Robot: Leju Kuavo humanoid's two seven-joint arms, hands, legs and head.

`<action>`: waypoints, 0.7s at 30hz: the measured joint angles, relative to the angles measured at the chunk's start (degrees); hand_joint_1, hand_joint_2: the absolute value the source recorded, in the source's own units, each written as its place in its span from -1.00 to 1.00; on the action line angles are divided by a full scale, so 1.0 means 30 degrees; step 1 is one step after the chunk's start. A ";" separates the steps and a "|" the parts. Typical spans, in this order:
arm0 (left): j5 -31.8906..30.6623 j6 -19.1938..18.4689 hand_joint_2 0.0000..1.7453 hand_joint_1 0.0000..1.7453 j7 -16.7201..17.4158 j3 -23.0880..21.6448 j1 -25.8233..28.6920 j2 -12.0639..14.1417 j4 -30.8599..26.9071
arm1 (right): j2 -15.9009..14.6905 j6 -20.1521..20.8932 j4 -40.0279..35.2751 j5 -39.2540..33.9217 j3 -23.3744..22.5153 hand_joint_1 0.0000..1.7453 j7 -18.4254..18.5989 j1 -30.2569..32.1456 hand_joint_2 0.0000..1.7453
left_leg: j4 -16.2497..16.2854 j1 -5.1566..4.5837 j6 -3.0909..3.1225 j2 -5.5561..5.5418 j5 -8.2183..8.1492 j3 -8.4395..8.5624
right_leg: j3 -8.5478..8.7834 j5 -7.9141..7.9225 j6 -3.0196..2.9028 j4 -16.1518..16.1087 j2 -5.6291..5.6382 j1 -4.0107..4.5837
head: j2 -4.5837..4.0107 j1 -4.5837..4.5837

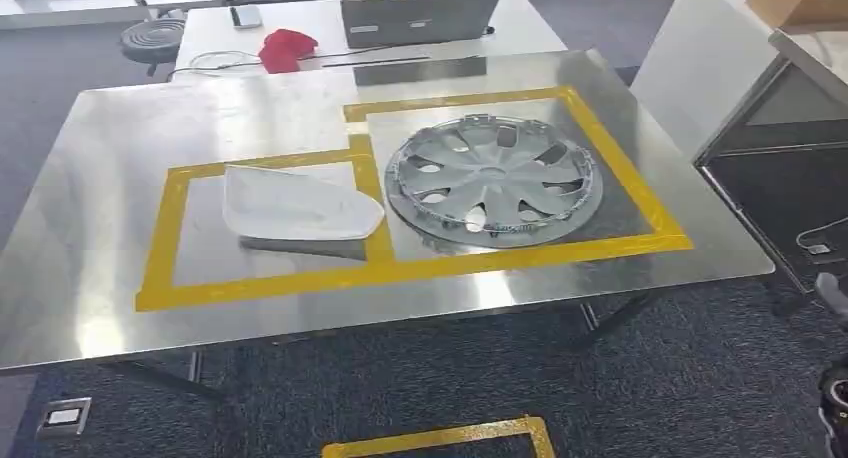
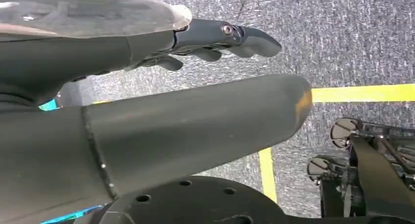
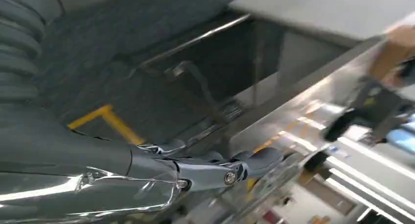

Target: Take the parts from the cabinet and place them on the table.

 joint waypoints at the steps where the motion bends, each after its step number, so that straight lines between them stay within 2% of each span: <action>1: 0.0000 0.0000 -1.00 -1.00 -0.0007 0.0007 -0.0001 -0.0015 0.0000 | -0.0007 0.0058 0.0948 0.0720 -0.0291 -1.00 0.0604 -0.0115 1.00 | 0.0001 0.0000 0.0012 0.0000 -0.0008 0.0007 | 0.0008 -0.0006 0.0007 -0.0001 -0.0002 0.0000 | 0.0000 -0.0007; 3: 0.0000 -0.0022 -1.00 -1.00 -0.0022 0.0015 -0.0006 -0.0058 0.0000 | -0.0007 0.0094 0.3171 0.1205 -0.0655 -1.00 0.1192 -0.0459 1.00 | 0.0001 -0.0004 0.0020 -0.0001 -0.0016 0.0014 | 0.0006 -0.0019 0.0024 -0.0003 -0.0004 -0.0006 | 0.0000 -0.0007; 6: -0.0022 -0.0029 -1.00 -1.00 -0.0022 0.0015 -0.0011 -0.0102 0.0000 | 0.0000 0.0036 0.6587 0.0542 -0.0851 -1.00 0.0507 -0.0780 1.00 | 0.0001 -0.0012 0.0023 -0.0006 -0.0015 0.0016 | 0.0017 -0.0020 0.0029 -0.0003 -0.0012 -0.0010 | 0.0000 0.0000; 8: -0.0029 -0.0044 -1.00 -1.00 -0.0022 0.0015 -0.0008 -0.0124 0.0000 | 0.0000 0.0066 0.8328 0.0499 -0.0990 -1.00 0.0573 -0.0949 1.00 | 0.0003 -0.0016 0.0024 -0.0008 -0.0015 0.0015 | 0.0041 -0.0020 0.0031 -0.0003 -0.0011 -0.0015 | 0.0000 0.0000; 11: -0.0139 -0.0095 -1.00 -1.00 0.0138 0.0015 -0.0037 -0.0153 0.0000 | 0.0007 0.0364 1.1090 0.0703 -0.1011 -1.00 0.2510 -0.1201 1.00 | 0.0004 -0.0012 0.0044 -0.0006 -0.0030 0.0053 | 0.0046 -0.0028 0.0036 -0.0004 -0.0008 -0.0012 | 0.0000 -0.0007; 13: -0.0138 -0.0196 -1.00 -1.00 0.0197 0.0015 -0.0037 -0.0160 0.0000 | 0.0153 0.0292 1.2525 0.0652 -0.1011 -1.00 0.3006 -0.1125 1.00 | -0.0001 -0.0017 0.0053 -0.0013 -0.0040 0.0059 | 0.0061 -0.0050 0.0049 -0.0003 -0.0017 -0.0016 | 0.0000 0.0000; 16: -0.0146 -0.0204 -1.00 -1.00 0.0226 0.0015 -0.0042 -0.0160 0.0000 | 0.0401 0.0211 1.4578 0.0616 -0.1011 -1.00 0.3108 -0.1063 1.00 | -0.0008 -0.0017 0.0052 -0.0007 -0.0048 0.0058 | 0.0082 -0.0050 0.0049 -0.0003 -0.0006 -0.0015 | 0.0000 0.0000; 21: -0.0146 -0.0197 -1.00 -1.00 0.0270 0.0015 -0.0071 -0.0160 0.0000 | 0.0546 0.0211 1.6330 0.0623 -0.1011 -1.00 0.3203 -0.1080 1.00 | -0.0016 -0.0016 0.0048 0.0010 -0.0053 0.0074 | 0.0074 -0.0055 0.0052 -0.0003 0.0005 -0.0013 | 0.0000 0.0000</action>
